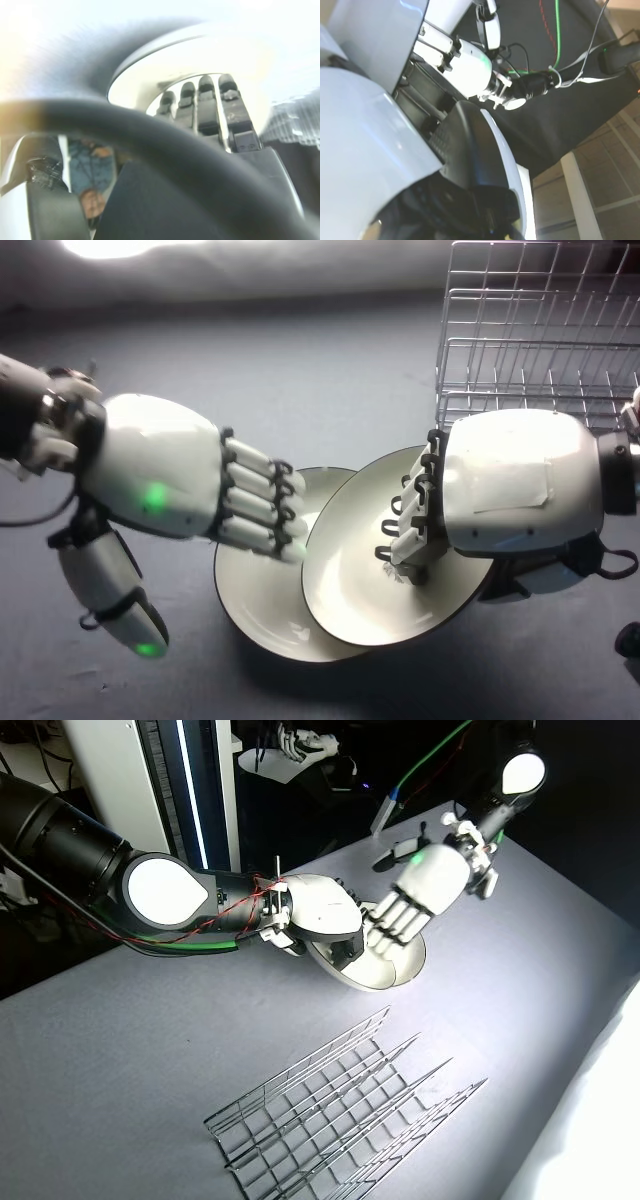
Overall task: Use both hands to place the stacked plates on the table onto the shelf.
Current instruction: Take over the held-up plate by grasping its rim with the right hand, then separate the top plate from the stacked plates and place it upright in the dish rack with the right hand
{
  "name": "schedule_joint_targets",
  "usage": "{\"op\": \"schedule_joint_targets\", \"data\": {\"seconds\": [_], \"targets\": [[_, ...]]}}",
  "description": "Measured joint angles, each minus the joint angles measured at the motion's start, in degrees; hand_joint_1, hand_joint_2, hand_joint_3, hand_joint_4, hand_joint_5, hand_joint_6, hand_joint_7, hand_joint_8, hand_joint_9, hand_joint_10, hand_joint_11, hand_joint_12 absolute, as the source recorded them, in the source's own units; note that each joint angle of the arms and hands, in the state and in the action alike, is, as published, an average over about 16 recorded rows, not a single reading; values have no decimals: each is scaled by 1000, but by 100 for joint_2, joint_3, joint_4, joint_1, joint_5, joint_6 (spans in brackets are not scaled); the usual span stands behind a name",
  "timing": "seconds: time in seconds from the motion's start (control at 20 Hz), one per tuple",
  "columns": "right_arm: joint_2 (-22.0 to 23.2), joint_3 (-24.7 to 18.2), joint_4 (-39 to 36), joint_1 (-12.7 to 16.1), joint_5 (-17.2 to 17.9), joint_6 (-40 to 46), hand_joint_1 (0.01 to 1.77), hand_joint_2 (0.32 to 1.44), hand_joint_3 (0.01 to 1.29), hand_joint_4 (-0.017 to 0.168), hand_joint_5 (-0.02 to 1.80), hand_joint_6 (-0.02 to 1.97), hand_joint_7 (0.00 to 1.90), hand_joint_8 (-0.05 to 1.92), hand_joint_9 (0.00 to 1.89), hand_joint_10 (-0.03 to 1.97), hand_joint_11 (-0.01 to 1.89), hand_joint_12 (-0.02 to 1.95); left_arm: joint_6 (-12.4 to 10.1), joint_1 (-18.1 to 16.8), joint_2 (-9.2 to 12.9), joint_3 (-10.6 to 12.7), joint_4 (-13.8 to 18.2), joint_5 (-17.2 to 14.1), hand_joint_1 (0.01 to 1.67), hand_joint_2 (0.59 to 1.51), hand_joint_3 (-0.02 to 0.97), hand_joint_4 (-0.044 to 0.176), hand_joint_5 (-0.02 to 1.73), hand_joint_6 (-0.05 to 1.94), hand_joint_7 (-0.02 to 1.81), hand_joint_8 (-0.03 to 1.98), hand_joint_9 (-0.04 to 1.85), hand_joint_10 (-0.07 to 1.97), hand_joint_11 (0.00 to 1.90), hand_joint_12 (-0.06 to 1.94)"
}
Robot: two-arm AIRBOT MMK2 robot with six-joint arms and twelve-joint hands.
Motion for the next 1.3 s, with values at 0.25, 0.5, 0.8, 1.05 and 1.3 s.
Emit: {"op": "schedule_joint_targets", "data": {"seconds": [0.25,0.5,0.8,1.05,1.3], "targets": [[41,-20,37,255,-54,40,1255,942,14,0,875,693,974,463,924,1040,925,1196,-151,-492,493,-116,312,-67,15,941,183,1,4,6,14,8,19,9,14,10],[120,-97,233,600,-129,78,1287,943,13,2,924,783,1011,551,946,1054,900,1203,-282,-962,925,-120,753,-224,14,947,173,-2,11,6,16,9,18,10,14,10],[250,-240,805,995,-161,108,1322,945,13,1,978,886,1064,665,977,1040,889,1205,-475,-1274,1278,49,1422,-410,15,952,158,-2,16,6,16,9,16,10,14,9],[346,-364,1517,1230,-158,115,1337,945,13,-1,996,926,1098,718,997,1035,894,1215,-606,-1348,1431,226,1721,-531,15,965,134,-1,19,6,15,9,16,10,13,9],[389,-417,2352,1398,-197,114,1351,946,14,-2,994,926,1113,739,1002,1029,902,1229,-686,-1351,1502,386,1872,-599,15,979,109,-1,20,6,15,8,15,9,14,9]]}}
